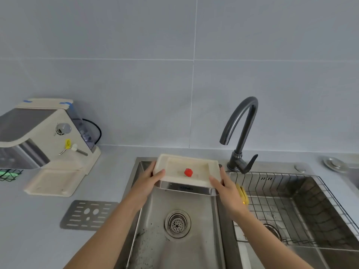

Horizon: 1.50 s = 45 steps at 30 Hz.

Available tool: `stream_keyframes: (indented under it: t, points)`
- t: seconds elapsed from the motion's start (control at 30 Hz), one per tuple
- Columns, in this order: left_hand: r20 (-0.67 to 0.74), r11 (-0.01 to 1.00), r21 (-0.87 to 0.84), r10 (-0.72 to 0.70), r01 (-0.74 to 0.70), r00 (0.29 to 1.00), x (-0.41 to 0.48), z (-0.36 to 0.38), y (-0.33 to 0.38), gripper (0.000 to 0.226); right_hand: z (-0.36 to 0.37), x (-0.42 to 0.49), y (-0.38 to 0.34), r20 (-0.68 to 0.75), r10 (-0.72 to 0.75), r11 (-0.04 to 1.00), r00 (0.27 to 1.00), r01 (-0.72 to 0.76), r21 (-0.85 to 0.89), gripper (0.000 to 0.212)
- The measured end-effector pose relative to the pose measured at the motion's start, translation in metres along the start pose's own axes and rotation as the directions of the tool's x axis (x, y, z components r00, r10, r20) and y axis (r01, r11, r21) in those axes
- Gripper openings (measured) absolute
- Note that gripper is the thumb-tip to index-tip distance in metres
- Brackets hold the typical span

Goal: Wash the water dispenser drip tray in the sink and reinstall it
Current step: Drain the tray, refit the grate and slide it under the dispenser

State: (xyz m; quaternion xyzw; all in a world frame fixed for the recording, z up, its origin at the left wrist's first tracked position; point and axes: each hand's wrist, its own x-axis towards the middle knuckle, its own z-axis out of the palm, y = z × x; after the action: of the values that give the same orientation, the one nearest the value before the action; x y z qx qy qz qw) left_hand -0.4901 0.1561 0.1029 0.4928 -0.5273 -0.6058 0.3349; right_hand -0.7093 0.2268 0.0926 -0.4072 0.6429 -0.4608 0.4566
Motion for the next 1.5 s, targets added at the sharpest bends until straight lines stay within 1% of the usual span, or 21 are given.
stream_keyframes:
  t: [0.07,0.17,0.23,0.3,0.4,0.5,0.63,0.7,0.8,0.93,1.07,1.2,1.3,1.33,1.43,1.5]
  points:
    - [0.016,1.000,-0.005,0.012,-0.012,1.000,-0.006,-0.002,-0.006,0.049,0.003,-0.002,0.007,-0.011,0.015,0.995,1.000,-0.014,0.100,0.063]
    - [0.018,1.000,0.011,-0.005,0.005,1.000,-0.016,-0.003,-0.015,0.066,0.006,-0.006,0.018,-0.029,0.078,0.975,0.997,-0.070,0.211,0.056]
    - [0.017,1.000,0.019,-0.022,0.022,1.000,-0.025,-0.003,-0.020,0.072,0.006,-0.011,0.025,-0.020,0.134,0.956,0.991,-0.124,0.265,0.052]
    - [0.007,0.999,0.022,-0.032,0.032,0.999,-0.033,-0.002,-0.023,0.075,0.007,-0.019,0.028,-0.016,0.143,0.948,0.990,-0.132,0.290,0.046]
    - [-0.004,0.998,0.042,-0.037,0.037,0.999,-0.047,0.002,-0.028,0.075,0.005,-0.031,0.031,-0.003,0.128,0.959,0.992,-0.123,0.254,0.041]
    - [-0.035,0.997,0.057,-0.053,0.055,0.998,-0.063,0.005,-0.033,0.074,0.003,-0.039,0.036,0.020,0.102,0.975,0.995,-0.104,0.195,0.044]
    - [-0.085,0.992,0.057,-0.105,0.110,0.991,-0.089,0.008,-0.041,0.074,0.004,-0.052,0.039,0.085,0.052,0.988,0.995,-0.063,0.139,0.048]
    - [-0.112,0.989,0.066,-0.123,0.131,0.986,-0.099,0.007,-0.045,0.072,0.007,-0.058,0.040,0.107,0.025,0.991,0.994,-0.039,0.132,0.049]
    - [-0.138,0.987,0.058,-0.138,0.148,0.981,-0.111,0.001,-0.047,0.066,0.015,-0.067,0.041,0.149,0.023,0.989,0.989,-0.044,0.140,0.048]
    - [-0.160,0.986,0.039,-0.151,0.159,0.975,-0.118,-0.016,-0.047,0.064,0.031,-0.071,0.037,0.155,0.022,0.992,0.988,-0.040,0.119,0.046]
    - [-0.166,0.986,0.032,-0.155,0.163,0.974,-0.118,-0.046,-0.048,0.064,0.057,-0.070,0.030,0.190,0.029,0.996,0.981,-0.045,0.083,0.043]
    - [-0.157,0.984,0.082,-0.142,0.156,0.977,-0.119,-0.091,-0.056,0.059,0.101,-0.070,0.030,0.195,0.068,0.997,0.979,-0.073,0.017,0.042]
    - [-0.136,0.984,0.093,-0.139,0.153,0.981,-0.120,-0.140,-0.067,0.062,0.150,-0.068,0.035,0.184,0.108,0.994,0.977,-0.101,-0.046,0.050]
    - [-0.127,0.984,0.101,-0.137,0.150,0.982,-0.121,-0.159,-0.071,0.064,0.169,-0.067,0.035,0.190,0.111,0.993,0.975,-0.102,-0.058,0.049]
    - [-0.095,0.976,0.161,-0.134,0.148,0.986,-0.124,-0.220,-0.084,0.072,0.228,-0.071,0.038,0.209,0.112,0.991,0.972,-0.094,-0.092,0.039]
    - [-0.068,0.972,0.183,-0.138,0.148,0.988,-0.127,-0.259,-0.093,0.070,0.269,-0.077,0.038,0.197,0.126,0.989,0.972,-0.107,-0.102,0.039]
